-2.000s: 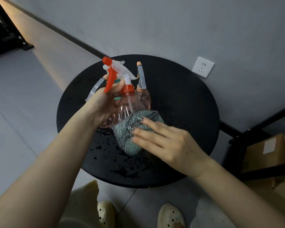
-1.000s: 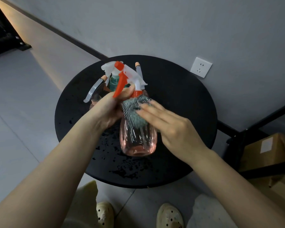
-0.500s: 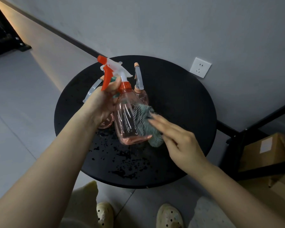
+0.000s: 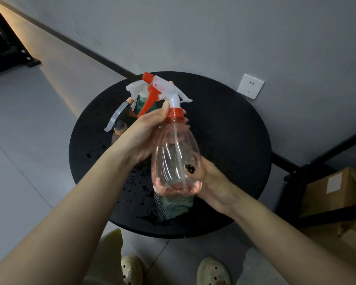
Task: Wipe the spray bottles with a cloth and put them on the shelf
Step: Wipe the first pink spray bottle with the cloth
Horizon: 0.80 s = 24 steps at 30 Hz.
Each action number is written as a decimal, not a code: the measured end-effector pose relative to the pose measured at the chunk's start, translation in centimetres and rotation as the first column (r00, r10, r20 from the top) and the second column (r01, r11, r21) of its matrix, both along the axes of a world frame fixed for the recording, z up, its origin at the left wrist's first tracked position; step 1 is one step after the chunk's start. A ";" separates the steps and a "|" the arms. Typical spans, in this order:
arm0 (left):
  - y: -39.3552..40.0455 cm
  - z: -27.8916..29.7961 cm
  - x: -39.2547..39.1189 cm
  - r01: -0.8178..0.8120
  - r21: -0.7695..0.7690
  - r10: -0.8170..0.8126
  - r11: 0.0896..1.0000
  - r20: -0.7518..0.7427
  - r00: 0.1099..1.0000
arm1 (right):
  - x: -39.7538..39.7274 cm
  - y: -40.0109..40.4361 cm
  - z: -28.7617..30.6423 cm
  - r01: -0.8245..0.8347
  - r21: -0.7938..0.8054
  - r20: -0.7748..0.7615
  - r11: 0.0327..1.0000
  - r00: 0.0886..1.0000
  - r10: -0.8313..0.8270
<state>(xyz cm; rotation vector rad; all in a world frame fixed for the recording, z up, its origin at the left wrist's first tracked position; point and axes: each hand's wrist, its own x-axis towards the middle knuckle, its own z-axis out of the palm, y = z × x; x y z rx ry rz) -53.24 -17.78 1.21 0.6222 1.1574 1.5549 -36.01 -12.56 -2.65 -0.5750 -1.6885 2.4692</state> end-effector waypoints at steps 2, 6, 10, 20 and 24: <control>-0.1 0.0 -0.1 -0.034 -0.043 0.031 0.998 -0.071 0.997 | -0.2 0.0 -0.3 0.050 0.014 0.006 0.999 0.999 -0.050; -1.0 -0.2 -0.4 -0.070 -0.171 0.034 0.983 -0.206 0.978 | -0.1 0.0 -0.6 0.158 0.116 0.035 0.981 0.986 -0.163; -2.3 -0.5 0.0 -0.058 -0.257 -0.011 0.965 -0.260 0.966 | 0.2 0.2 -0.2 0.325 0.239 0.028 0.915 0.939 -0.342; -1.0 1.2 3.4 -0.363 -0.140 0.268 0.921 -0.447 0.853 | -0.1 -1.2 0.5 0.267 0.799 0.057 0.539 0.859 -0.509; -1.1 1.2 2.7 -0.345 -0.141 0.261 0.928 -0.416 0.871 | 0.1 -1.0 0.8 0.266 0.758 0.016 0.595 0.905 -0.425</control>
